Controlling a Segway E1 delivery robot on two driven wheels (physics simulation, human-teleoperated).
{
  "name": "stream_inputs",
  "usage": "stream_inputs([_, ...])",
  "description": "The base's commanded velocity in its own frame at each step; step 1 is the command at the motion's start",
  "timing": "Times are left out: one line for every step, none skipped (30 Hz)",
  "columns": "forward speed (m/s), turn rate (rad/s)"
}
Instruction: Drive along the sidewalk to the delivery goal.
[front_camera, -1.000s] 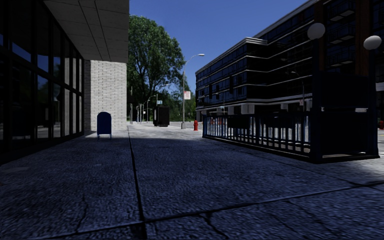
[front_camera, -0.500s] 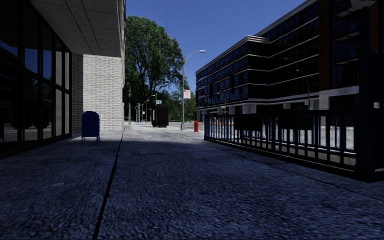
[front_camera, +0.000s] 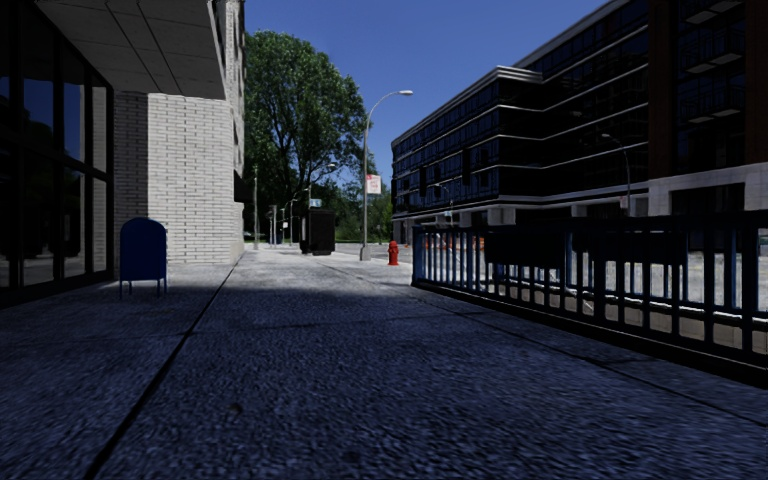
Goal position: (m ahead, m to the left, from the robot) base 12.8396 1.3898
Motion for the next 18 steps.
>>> stream_inputs([2.00,0.00])
stream_inputs([2.00,0.00])
stream_inputs([2.00,0.00])
stream_inputs([2.00,0.00])
stream_inputs([2.00,0.00])
stream_inputs([2.00,0.00])
stream_inputs([2.00,0.00])
stream_inputs([2.00,0.00])
stream_inputs([2.00,0.00])
stream_inputs([2.00,0.00])
stream_inputs([2.00,0.00])
stream_inputs([2.00,0.00])
stream_inputs([2.00,0.00])
stream_inputs([2.00,0.00])
stream_inputs([2.00,0.06])
stream_inputs([2.00,0.06])
stream_inputs([2.00,0.21])
stream_inputs([2.00,0.25])
